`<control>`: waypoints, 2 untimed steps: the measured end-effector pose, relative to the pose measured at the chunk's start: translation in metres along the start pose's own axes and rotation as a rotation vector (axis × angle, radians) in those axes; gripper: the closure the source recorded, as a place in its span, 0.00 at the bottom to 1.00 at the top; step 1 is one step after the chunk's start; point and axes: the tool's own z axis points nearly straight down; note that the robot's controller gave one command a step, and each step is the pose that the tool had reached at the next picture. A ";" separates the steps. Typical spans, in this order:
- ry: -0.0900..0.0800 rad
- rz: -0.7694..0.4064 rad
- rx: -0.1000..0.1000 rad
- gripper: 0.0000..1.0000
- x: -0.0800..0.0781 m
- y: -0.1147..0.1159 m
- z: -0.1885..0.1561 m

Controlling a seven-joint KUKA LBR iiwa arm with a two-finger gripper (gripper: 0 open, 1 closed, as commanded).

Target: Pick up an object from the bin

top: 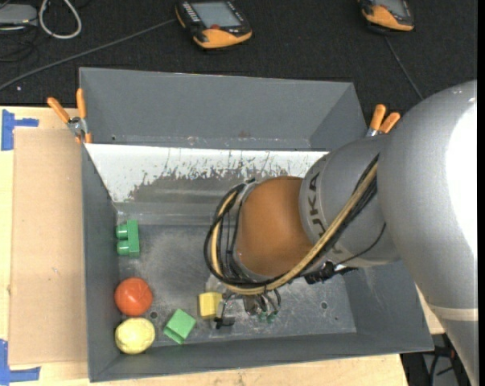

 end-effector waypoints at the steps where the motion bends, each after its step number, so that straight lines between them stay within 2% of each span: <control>1: 0.006 0.001 0.001 1.00 0.002 0.000 -0.028; 2: 0.010 0.002 0.002 1.00 0.003 -0.001 -0.072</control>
Offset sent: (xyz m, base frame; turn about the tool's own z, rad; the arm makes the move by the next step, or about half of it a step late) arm -0.0023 -0.0007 0.1524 0.0011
